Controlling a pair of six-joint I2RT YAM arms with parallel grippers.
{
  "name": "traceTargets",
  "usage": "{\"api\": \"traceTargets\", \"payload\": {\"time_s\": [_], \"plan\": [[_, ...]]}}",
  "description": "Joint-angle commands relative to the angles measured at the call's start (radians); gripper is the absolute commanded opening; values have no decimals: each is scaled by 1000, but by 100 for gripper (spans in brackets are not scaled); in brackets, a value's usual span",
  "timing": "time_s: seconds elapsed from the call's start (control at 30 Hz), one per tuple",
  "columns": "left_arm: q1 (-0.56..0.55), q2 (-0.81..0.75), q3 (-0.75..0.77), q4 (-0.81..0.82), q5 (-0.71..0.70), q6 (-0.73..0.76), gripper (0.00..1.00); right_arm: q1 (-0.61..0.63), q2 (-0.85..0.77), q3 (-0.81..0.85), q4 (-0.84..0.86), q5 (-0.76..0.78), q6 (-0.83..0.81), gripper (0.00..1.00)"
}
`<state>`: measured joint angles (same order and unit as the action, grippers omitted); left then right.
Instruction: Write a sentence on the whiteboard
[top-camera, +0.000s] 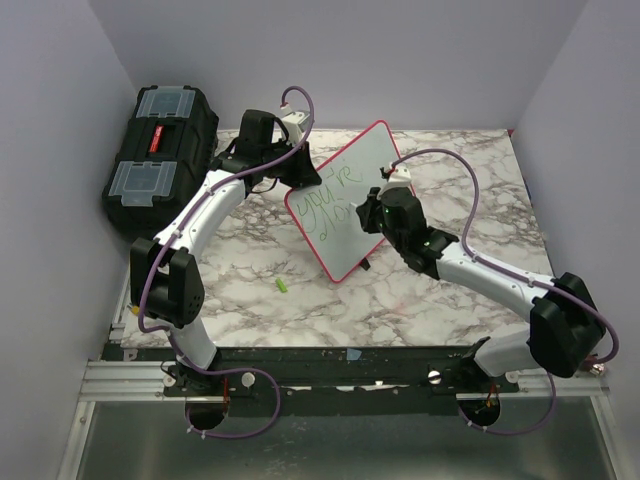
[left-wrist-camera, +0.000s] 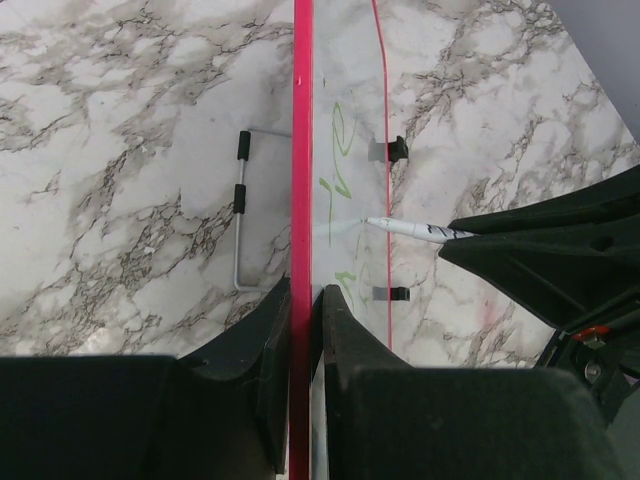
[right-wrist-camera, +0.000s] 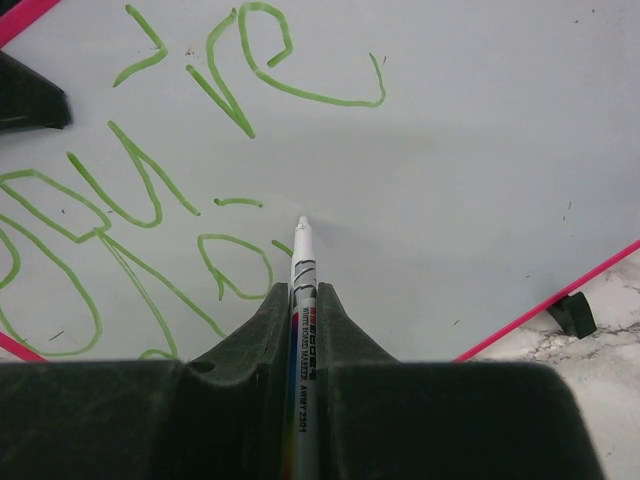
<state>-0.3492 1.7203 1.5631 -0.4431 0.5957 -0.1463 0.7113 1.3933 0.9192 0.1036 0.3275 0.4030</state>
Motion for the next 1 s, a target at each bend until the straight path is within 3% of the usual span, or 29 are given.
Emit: {"api": "traceTargets", "payload": {"time_s": [0.0, 0.67, 0.97], "plan": [[-31, 0, -36, -79, 12, 62, 0, -5, 26, 32, 24, 8, -2, 1], [-31, 2, -30, -82, 14, 66, 0, -11, 6, -60, -3, -35, 23, 1], [-31, 2, -35, -81, 13, 65, 0, -11, 16, -11, -5, -38, 15, 1]]}}
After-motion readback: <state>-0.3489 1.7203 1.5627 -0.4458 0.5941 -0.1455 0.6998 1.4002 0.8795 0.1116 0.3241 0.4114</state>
